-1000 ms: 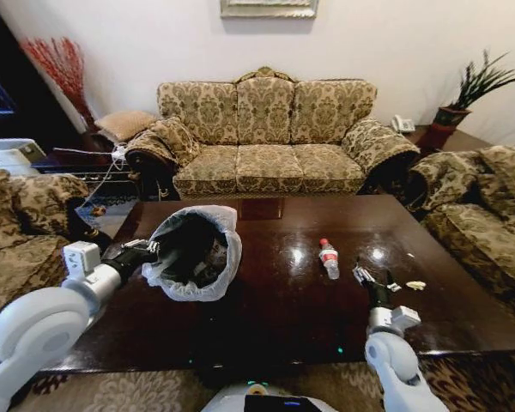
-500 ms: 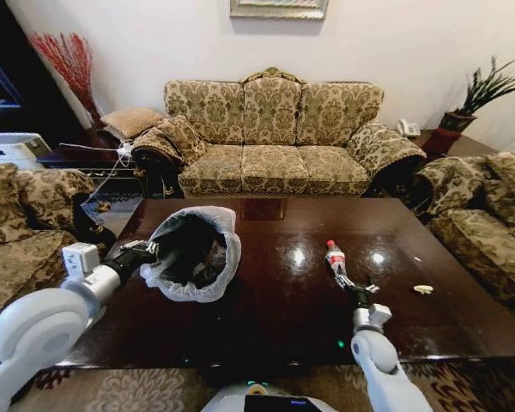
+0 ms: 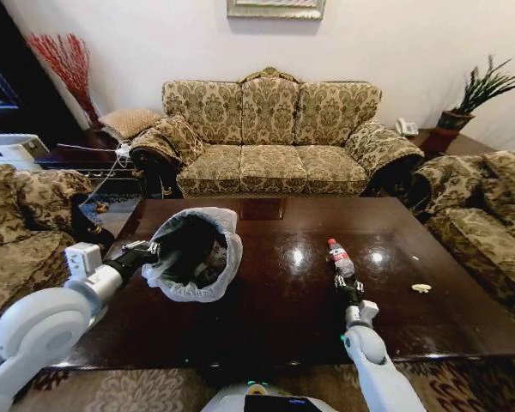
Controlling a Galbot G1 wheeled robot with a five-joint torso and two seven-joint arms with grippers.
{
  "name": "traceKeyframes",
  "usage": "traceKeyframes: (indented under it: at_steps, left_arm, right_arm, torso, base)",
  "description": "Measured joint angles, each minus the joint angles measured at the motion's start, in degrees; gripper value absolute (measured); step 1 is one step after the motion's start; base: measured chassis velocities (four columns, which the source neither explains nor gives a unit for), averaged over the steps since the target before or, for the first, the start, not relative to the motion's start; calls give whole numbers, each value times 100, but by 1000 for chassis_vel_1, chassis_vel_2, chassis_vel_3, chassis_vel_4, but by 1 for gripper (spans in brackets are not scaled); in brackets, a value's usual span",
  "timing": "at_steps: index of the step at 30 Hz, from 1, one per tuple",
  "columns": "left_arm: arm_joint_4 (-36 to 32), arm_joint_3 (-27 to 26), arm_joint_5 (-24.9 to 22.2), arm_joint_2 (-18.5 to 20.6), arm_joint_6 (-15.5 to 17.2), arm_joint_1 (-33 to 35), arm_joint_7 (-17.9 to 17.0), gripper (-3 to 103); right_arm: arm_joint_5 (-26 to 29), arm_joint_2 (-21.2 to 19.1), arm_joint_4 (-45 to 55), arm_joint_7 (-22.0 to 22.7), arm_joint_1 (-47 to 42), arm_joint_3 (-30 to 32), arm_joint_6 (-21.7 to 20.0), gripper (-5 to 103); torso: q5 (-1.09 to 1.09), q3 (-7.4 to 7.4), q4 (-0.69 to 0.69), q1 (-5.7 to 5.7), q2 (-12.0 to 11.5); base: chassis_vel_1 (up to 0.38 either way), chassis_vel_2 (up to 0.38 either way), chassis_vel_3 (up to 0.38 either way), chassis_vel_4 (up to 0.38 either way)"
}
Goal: Move to the front of the table and place the trash on the table into the trash bin.
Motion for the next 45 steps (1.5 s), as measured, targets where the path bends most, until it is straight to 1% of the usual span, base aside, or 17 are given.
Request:
traceKeyframes:
  at_steps: [7,14,16,17,19,21,22,24,25,29,30,32,38,41,42,43,45]
  left_arm:
    - [4,6,0,9,-4,0,3,2]
    - [37,-21,-21,59,-4,10,4,2]
    - [115,-107,-104,180,-5,12,-5,2]
    - [115,-107,-104,180,-5,12,-5,2]
    - [202,-132,-165,273,-35,-24,-30,2]
    - [455,-154,-259,433,-89,-206,-109,2]
    - [455,-154,-259,433,-89,-206,-109,2]
    - [829,-227,-326,701,-187,-354,-168,2]
    - [829,-227,-326,701,-187,-354,-168,2]
    - [1422,-96,-412,1230,-291,-586,-176,2]
    - [1422,-96,-412,1230,-291,-586,-176,2]
    - [1665,220,-378,1508,-351,-864,-167,2]
    - [1852,346,-149,1770,-454,-989,-123,2]
    - [1758,348,-94,1807,-492,-981,-86,2]
    - [1667,348,-90,1787,-497,-966,-70,2]
    - [1667,348,-90,1787,-497,-966,-70,2]
    - [1489,363,-87,1718,-499,-925,-65,2]
  right_arm:
    - [27,-7,12,19,8,12,10,15]
    - [168,-16,368,32,-97,31,22,12]
    - [530,-15,1192,-32,-246,-4,-11,12]
    - [530,-15,1192,-32,-246,-4,-11,12]
    - [776,-35,2036,-159,-380,-102,-168,12]
    - [1133,-175,3161,-341,-508,-399,-542,12]
    - [1133,-175,3161,-341,-508,-399,-542,12]
    - [1528,-414,4273,-625,-531,-815,-1066,12]
    - [1528,-414,4273,-625,-531,-815,-1066,12]
    - [2200,-836,5208,-802,119,-1717,-1856,12]
    - [2200,-836,5208,-802,119,-1717,-1856,12]
    - [2685,-1037,5332,-719,708,-2205,-2311,12]
    - [2794,-1229,5165,-404,1172,-3096,-2796,12]
    - [2724,-1081,4703,-15,1502,-3698,-2944,12]
    - [2732,-960,4482,272,1690,-3904,-2960,12]
    - [2732,-960,4482,272,1690,-3904,-2960,12]
    - [2912,-763,4163,690,2027,-4134,-2991,12]
  torso:
    - [2,0,0,0,0]
    - [1,0,0,0,0]
    - [2,0,0,0,0]
    - [2,0,0,0,0]
    - [0,0,0,0,0]
    - [-2,-1,0,0,0]
    - [-2,-1,0,0,0]
    - [-1,-1,0,0,1]
    - [-1,-1,0,0,1]
    - [2,-1,0,-1,1]
    - [2,-1,0,-1,1]
    - [0,0,0,0,1]
    - [1,1,0,1,1]
    - [1,0,0,-1,1]
    - [2,0,0,-1,1]
    - [2,0,0,-1,1]
    - [1,1,0,1,0]
  base:
    - [0,0,0,0]
    - [0,0,0,0]
    - [0,0,0,0]
    - [0,0,0,0]
    - [0,0,0,0]
    - [0,0,0,0]
    - [0,0,0,0]
    - [0,0,0,0]
    - [0,0,0,0]
    - [0,0,0,0]
    - [0,0,0,0]
    - [0,0,0,0]
    - [0,0,0,0]
    - [0,0,0,0]
    - [0,0,0,0]
    - [0,0,0,0]
    - [0,0,0,0]
